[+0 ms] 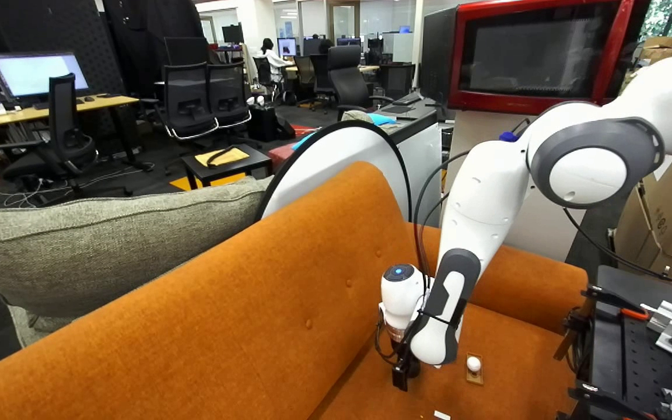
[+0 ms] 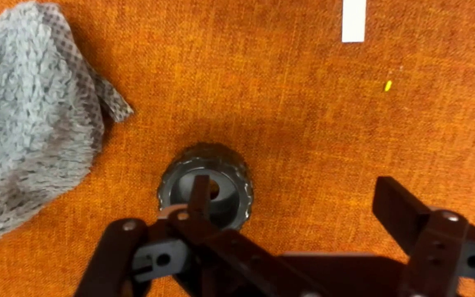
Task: Move the black disc to the left
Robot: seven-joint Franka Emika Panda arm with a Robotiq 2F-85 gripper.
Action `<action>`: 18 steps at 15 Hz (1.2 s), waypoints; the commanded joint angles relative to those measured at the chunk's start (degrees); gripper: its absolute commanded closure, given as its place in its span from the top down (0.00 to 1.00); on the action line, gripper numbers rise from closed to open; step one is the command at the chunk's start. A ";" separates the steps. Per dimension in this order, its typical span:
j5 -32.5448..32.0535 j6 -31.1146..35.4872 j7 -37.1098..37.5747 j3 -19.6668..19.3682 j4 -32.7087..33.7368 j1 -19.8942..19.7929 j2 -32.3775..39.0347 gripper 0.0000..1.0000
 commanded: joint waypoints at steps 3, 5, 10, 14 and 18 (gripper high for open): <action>-1.08 -6.00 0.44 0.30 8.51 -0.52 5.06 1.00; -1.17 -7.38 0.21 0.45 10.83 -0.66 6.57 1.00; -0.96 -10.06 -0.03 0.82 12.62 -1.44 7.53 1.00; -0.77 -10.16 -0.02 0.94 12.58 -2.19 7.44 0.66; -0.73 -10.07 0.06 0.85 12.51 -2.65 7.35 0.37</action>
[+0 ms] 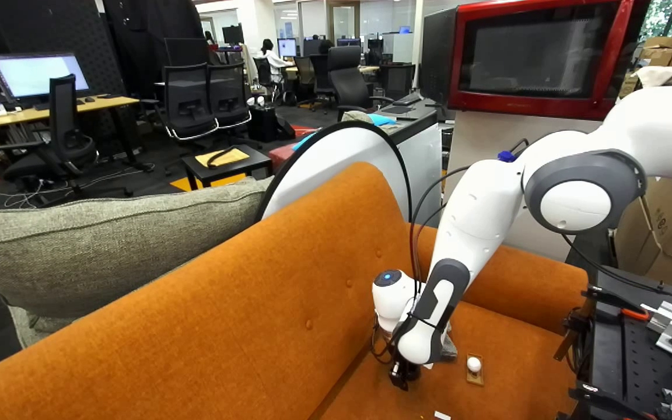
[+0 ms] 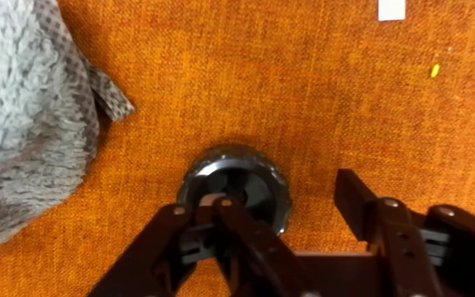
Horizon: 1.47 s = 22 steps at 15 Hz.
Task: Move the black disc to the left
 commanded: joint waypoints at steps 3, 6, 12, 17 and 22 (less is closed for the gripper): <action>-0.61 -1.36 -0.02 0.88 0.51 -1.94 -0.12 0.17; -0.57 -1.07 -0.12 1.00 0.41 -2.45 -0.23 0.04; 0.51 3.09 -0.25 1.18 -3.71 -1.62 -3.77 0.04; -0.41 10.17 0.91 1.58 -11.43 -0.31 -10.02 0.04; -0.86 19.43 0.37 2.91 -22.97 1.77 -18.65 0.04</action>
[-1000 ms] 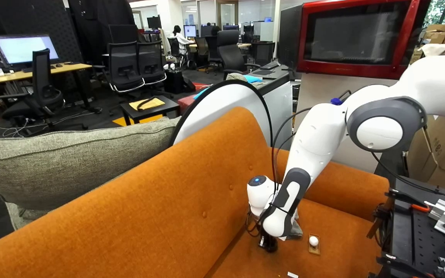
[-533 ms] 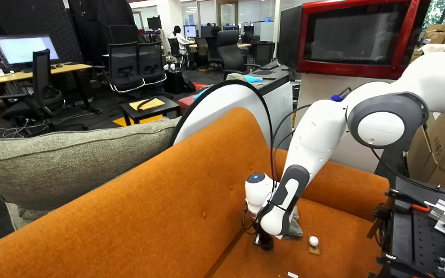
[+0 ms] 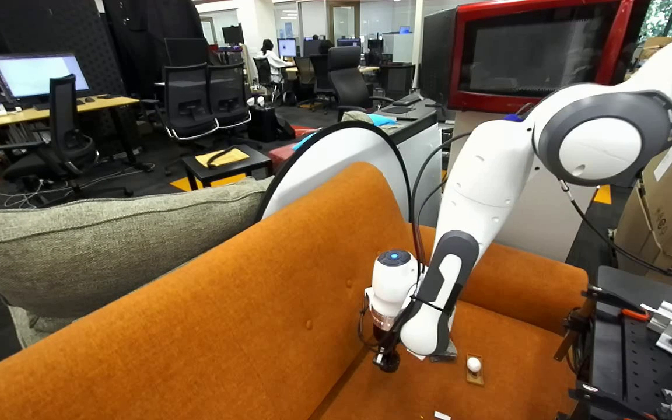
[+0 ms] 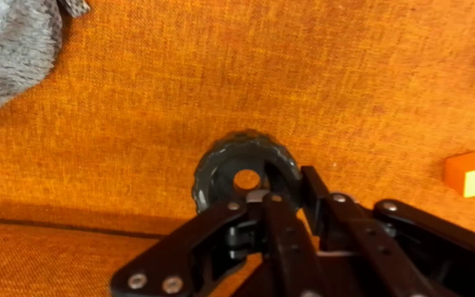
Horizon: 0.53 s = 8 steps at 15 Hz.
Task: Move the black disc to the left
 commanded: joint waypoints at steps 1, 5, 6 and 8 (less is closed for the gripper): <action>-1.05 7.16 0.31 0.50 -10.76 1.50 -7.57 0.04; -1.27 12.41 -0.39 1.43 -17.34 3.22 -12.45 0.04; -1.43 12.87 -0.71 1.81 -18.17 3.27 -12.84 0.04; -2.82 13.74 -2.36 3.53 -18.63 2.50 -12.32 0.04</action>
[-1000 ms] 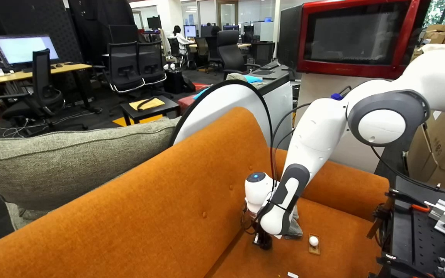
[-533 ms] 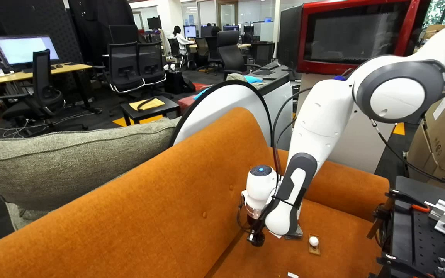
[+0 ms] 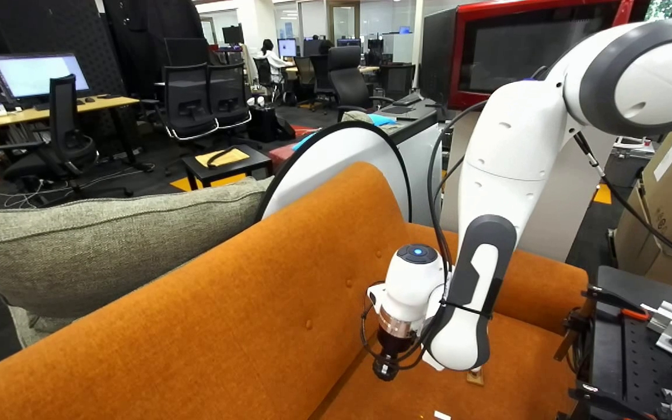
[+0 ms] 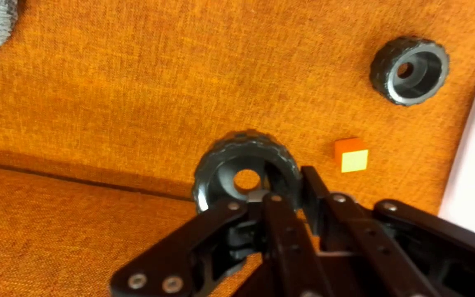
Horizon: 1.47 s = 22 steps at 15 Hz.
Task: Move the black disc to the left
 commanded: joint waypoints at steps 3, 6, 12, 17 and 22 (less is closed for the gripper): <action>-5.42 -0.54 -4.45 2.96 -1.72 -0.58 0.81 0.04; -7.62 -5.81 -6.18 2.95 -1.37 0.51 3.01 0.04; -12.58 -10.38 -12.14 6.73 -0.54 -0.51 8.12 0.04; -13.02 -14.09 -13.68 7.94 2.53 0.21 12.15 0.04; -13.04 -16.44 -13.05 7.38 7.32 2.95 16.79 0.04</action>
